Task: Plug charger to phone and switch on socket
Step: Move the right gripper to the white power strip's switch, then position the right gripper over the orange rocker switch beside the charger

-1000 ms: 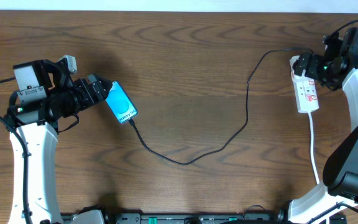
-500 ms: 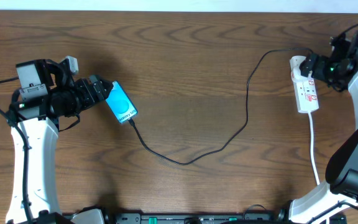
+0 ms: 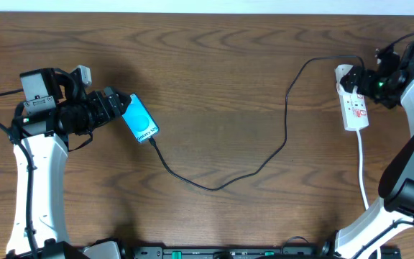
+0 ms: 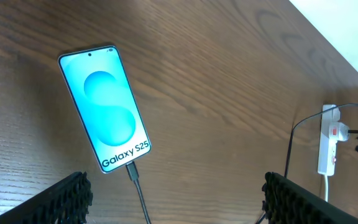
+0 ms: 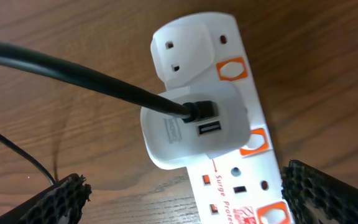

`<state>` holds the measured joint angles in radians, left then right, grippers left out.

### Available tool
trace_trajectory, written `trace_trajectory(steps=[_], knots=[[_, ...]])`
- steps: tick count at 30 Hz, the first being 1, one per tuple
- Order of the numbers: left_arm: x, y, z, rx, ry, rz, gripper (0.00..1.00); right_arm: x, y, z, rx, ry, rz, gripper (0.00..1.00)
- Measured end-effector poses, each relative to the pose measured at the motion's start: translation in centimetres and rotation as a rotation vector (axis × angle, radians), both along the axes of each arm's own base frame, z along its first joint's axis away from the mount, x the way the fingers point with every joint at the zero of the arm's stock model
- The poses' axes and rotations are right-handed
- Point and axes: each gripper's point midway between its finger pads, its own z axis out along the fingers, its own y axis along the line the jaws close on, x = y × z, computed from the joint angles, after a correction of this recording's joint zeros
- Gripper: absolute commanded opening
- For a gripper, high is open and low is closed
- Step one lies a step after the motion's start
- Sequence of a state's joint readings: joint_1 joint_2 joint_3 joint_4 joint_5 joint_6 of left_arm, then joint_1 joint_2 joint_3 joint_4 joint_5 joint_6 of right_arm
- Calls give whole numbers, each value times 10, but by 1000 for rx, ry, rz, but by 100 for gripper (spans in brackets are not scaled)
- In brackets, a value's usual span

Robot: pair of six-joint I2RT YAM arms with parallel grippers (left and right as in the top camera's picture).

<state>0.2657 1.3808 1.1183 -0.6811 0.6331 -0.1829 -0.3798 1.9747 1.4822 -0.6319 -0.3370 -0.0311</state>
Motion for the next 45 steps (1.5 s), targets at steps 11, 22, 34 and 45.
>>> trace_trajectory(steps=[11,22,34,45], knots=[[0,0,0,1,-1,-1,92,2,1,-11,12,10,10,99],[0,0,0,0,-1,0,94,2,1,-11,15,11,7,99],[0,0,0,0,-1,0,94,2,2,-11,29,13,-10,99],[0,0,0,1,-1,0,94,3,2,-11,30,11,-14,99]])
